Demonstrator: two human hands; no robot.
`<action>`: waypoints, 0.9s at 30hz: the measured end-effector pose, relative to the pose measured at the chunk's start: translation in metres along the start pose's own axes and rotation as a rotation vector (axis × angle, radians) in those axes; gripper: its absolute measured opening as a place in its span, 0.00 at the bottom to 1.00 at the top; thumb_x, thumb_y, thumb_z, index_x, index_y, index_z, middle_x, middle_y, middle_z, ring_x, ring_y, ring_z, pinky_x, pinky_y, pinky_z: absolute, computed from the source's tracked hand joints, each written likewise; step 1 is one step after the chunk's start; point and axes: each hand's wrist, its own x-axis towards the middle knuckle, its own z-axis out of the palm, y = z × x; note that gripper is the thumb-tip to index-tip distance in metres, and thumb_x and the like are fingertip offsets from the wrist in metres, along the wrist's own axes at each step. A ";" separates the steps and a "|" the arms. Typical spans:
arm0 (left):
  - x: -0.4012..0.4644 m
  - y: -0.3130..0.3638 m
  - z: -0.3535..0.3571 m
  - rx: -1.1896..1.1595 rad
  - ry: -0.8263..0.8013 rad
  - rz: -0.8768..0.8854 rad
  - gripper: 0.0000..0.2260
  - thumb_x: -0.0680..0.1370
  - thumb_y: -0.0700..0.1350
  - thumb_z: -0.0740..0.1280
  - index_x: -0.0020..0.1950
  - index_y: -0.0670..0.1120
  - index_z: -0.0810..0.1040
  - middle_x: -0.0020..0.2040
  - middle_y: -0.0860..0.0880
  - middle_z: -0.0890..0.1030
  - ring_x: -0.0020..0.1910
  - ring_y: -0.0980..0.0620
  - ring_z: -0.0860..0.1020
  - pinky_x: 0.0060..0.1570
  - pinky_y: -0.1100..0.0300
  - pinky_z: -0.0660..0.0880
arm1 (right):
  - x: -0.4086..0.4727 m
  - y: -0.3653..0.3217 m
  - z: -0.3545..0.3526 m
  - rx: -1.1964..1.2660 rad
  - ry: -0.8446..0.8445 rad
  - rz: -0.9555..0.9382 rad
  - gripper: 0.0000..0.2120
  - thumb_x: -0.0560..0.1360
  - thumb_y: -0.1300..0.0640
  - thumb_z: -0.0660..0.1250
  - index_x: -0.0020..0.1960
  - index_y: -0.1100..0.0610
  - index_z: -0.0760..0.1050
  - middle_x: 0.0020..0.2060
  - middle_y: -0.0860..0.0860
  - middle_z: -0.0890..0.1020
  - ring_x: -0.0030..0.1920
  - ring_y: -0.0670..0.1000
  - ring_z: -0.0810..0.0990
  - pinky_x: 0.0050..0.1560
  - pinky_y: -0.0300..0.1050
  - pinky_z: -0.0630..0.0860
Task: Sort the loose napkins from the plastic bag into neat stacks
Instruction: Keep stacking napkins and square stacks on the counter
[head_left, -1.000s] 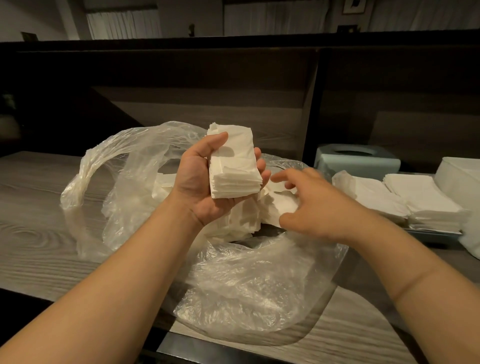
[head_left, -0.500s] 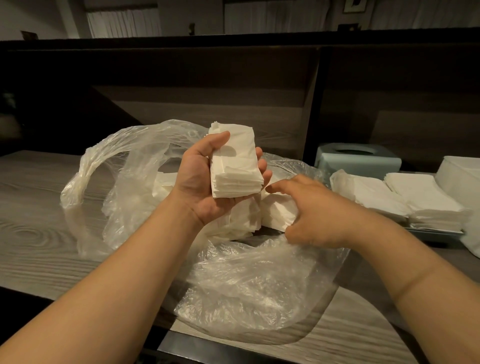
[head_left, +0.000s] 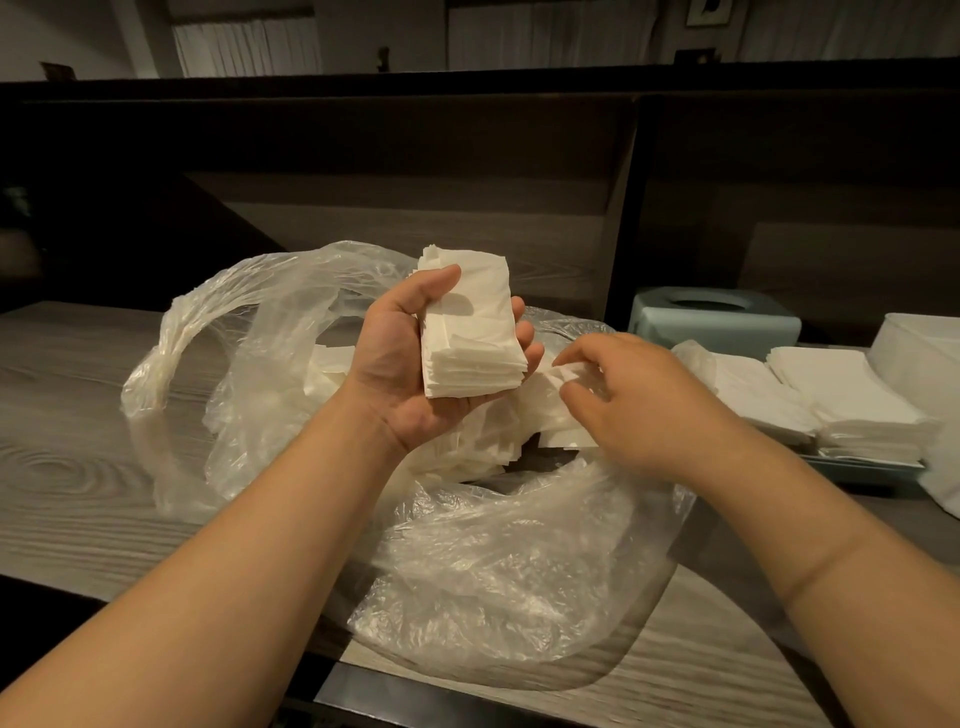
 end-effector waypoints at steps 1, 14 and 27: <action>0.000 0.000 0.000 0.002 0.000 0.002 0.27 0.75 0.50 0.69 0.71 0.40 0.74 0.53 0.40 0.81 0.46 0.42 0.82 0.49 0.45 0.83 | 0.001 0.000 0.000 0.017 0.022 0.008 0.10 0.82 0.52 0.64 0.63 0.47 0.75 0.54 0.42 0.76 0.49 0.41 0.73 0.43 0.30 0.65; 0.002 -0.001 -0.001 0.024 -0.005 0.000 0.26 0.74 0.50 0.69 0.70 0.40 0.74 0.52 0.41 0.81 0.46 0.43 0.82 0.52 0.45 0.82 | 0.001 -0.001 -0.004 0.162 0.259 0.099 0.07 0.82 0.53 0.66 0.58 0.46 0.80 0.44 0.42 0.80 0.41 0.41 0.76 0.39 0.30 0.68; -0.001 -0.008 0.001 0.222 -0.120 -0.145 0.20 0.75 0.48 0.65 0.63 0.40 0.80 0.51 0.39 0.83 0.47 0.41 0.81 0.53 0.43 0.81 | -0.007 -0.013 -0.007 0.455 0.277 -0.106 0.20 0.79 0.44 0.66 0.70 0.40 0.68 0.62 0.39 0.74 0.65 0.40 0.71 0.64 0.43 0.72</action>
